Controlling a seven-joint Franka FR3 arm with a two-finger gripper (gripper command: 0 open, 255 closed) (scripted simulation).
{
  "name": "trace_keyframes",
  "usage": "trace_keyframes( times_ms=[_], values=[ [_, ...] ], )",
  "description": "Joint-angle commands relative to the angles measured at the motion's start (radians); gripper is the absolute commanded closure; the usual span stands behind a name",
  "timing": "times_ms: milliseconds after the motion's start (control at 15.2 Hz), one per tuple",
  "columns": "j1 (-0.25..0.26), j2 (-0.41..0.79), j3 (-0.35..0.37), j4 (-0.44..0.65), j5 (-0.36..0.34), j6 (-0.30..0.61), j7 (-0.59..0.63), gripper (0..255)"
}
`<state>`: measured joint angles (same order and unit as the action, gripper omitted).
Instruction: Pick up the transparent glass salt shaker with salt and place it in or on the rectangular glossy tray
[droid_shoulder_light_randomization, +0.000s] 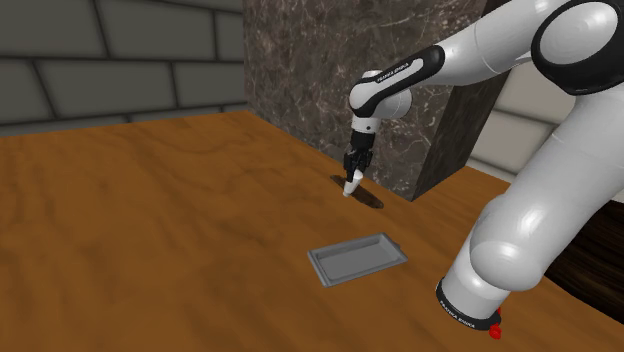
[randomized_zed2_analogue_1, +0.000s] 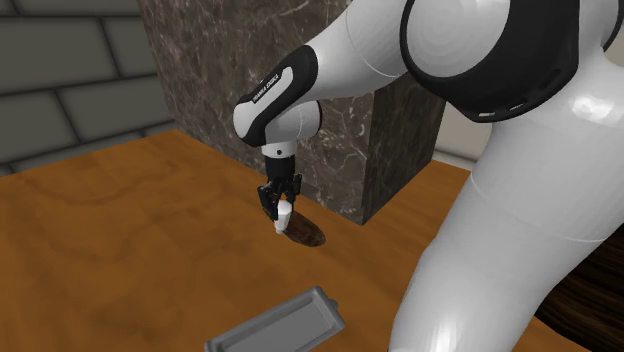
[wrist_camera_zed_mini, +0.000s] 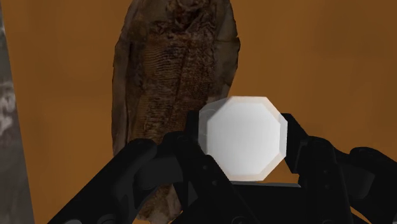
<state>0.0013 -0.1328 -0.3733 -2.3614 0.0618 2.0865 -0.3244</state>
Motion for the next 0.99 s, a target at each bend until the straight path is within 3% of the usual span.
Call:
trace_keyframes(
  times_ms=[0,198,924],
  values=[
    [0.000,0.000,0.000,-0.001,0.001,-0.001,0.000,255],
    [0.001,0.001,0.000,-0.001,0.001,0.000,0.000,255],
    [-0.002,-0.073,0.011,0.083,-0.027,-0.152,0.034,255]
  ],
)
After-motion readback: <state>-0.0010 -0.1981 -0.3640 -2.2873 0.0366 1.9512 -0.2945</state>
